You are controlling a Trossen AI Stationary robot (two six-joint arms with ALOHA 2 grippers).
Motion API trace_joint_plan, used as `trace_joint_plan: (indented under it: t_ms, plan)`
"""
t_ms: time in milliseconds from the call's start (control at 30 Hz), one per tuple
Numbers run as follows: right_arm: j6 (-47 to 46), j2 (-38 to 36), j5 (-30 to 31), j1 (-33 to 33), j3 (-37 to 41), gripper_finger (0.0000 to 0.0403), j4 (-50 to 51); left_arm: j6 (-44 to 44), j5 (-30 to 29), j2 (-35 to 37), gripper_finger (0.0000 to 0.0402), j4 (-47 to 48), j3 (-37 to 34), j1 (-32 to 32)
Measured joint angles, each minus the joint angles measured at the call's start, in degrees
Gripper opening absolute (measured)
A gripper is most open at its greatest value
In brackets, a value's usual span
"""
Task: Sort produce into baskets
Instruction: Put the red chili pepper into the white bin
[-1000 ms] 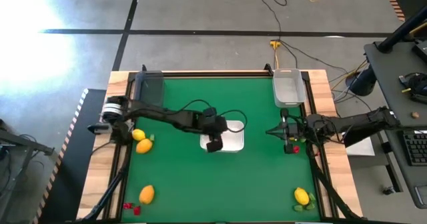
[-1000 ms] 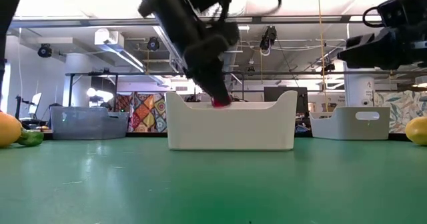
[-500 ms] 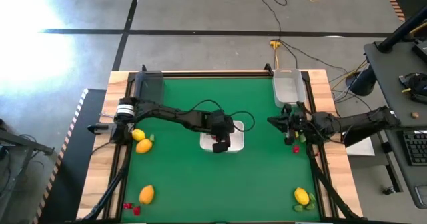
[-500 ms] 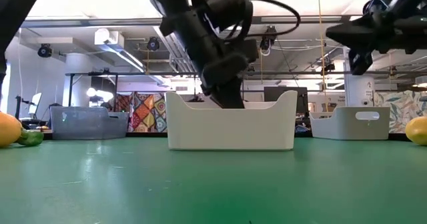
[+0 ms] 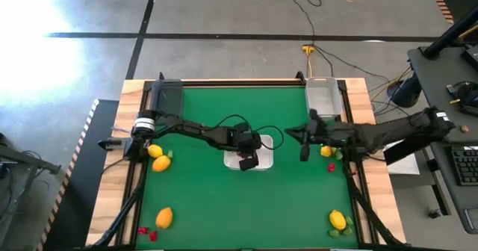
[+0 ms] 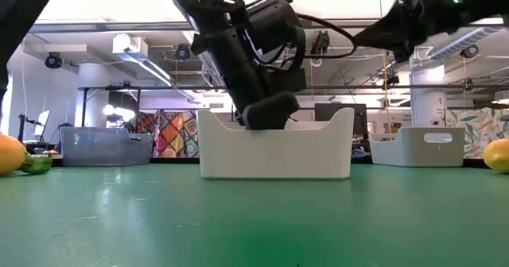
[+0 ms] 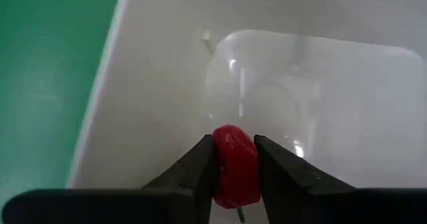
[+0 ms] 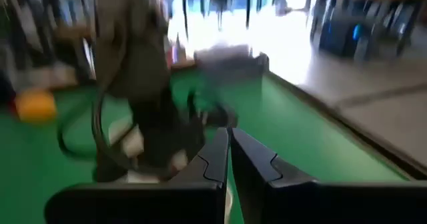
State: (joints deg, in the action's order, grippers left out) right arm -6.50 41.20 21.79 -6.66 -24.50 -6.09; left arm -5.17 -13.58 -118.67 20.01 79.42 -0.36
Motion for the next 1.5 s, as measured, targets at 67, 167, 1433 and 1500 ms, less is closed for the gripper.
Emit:
trace_joint_plan:
  t_ms: [67,167,1433,1500]
  plan:
    - [-2.06,2.72,0.03,-0.58,-8.03,0.0013,14.42,-0.02,-0.64,0.26,0.0105,0.12,0.0,-0.02]
    - [-9.1,7.67,0.82,-1.06,-19.01,0.0013,35.02,2.24,-0.87,1.53,0.0129,0.52,-0.09,-0.02]
    - [-45.72,49.11,-30.94,-16.53,-22.98,0.0249,78.19,10.69,-0.85,33.31,0.0158,-42.62,-29.63,-2.71]
    - [-41.65,50.9,-31.24,-16.54,-22.98,0.0247,77.95,10.69,-0.85,33.31,0.0158,-42.61,-29.7,-2.71]
